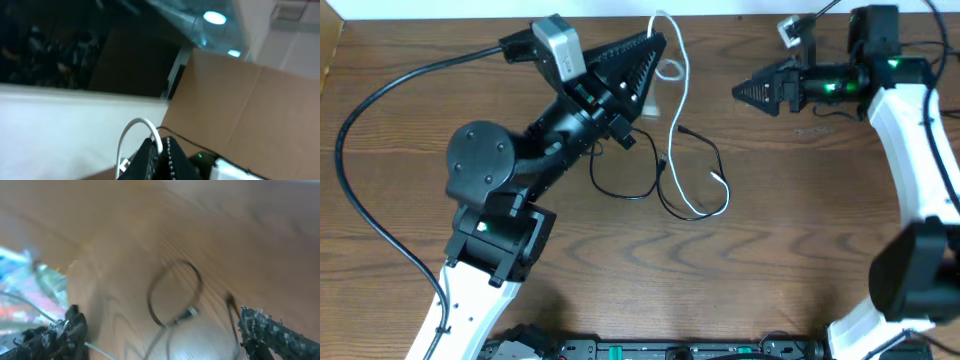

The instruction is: Untangle cables

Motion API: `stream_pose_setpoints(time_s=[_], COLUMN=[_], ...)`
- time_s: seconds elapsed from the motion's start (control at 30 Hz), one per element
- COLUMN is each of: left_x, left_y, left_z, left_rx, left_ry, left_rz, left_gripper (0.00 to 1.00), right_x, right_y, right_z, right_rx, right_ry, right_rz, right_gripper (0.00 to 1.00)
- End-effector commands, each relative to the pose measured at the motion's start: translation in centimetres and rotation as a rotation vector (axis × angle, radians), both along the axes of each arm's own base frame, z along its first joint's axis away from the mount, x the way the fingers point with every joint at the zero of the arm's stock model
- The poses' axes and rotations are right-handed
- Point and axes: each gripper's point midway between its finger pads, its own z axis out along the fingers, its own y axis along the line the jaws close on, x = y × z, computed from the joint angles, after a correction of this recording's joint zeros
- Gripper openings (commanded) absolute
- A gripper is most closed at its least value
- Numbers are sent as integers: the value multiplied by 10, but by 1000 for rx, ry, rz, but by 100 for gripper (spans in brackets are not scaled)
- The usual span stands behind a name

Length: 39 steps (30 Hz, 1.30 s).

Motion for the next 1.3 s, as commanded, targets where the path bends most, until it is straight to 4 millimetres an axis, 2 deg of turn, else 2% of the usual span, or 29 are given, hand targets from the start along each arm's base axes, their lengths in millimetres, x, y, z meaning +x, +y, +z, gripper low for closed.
stream_pose_setpoints(time_s=[0.0,0.13,0.37,0.5,0.57,0.67,0.83,1.03,1.27], left_x=[-8,-15,-21,-21,-23,-28,-34,-35,-21], left_y=[6,10,19,26,28,31,33,34,27], left_z=[24,37,52,57,59,63,68,66,49], left_rx=[-70,-133,-193,-231,-242,-252,-264,-258,-226], left_ry=[-30,-47,-80,-70,-71,-78,-85,-71,0], left_rz=[-11,-37,-20,6,7,1,-5,-3,4], left_gripper=[8,7,7,7,7,7,7,7,7], right_x=[-28,-45,-72,-83,-87,-82,-70,-64,-76], right_y=[23,44,92,113,123,134,140,142,146], right_z=[54,73,76,79,81,75,78,88,96], right_rx=[118,143,158,165,162,110,86,110,161], right_ry=[-155,-225,-273,-308,-334,-343,-338,-365,-364], right_rz=[147,222,364,420,443,412,345,329,390], right_gripper=[94,94,94,93,89,76,74,81,85])
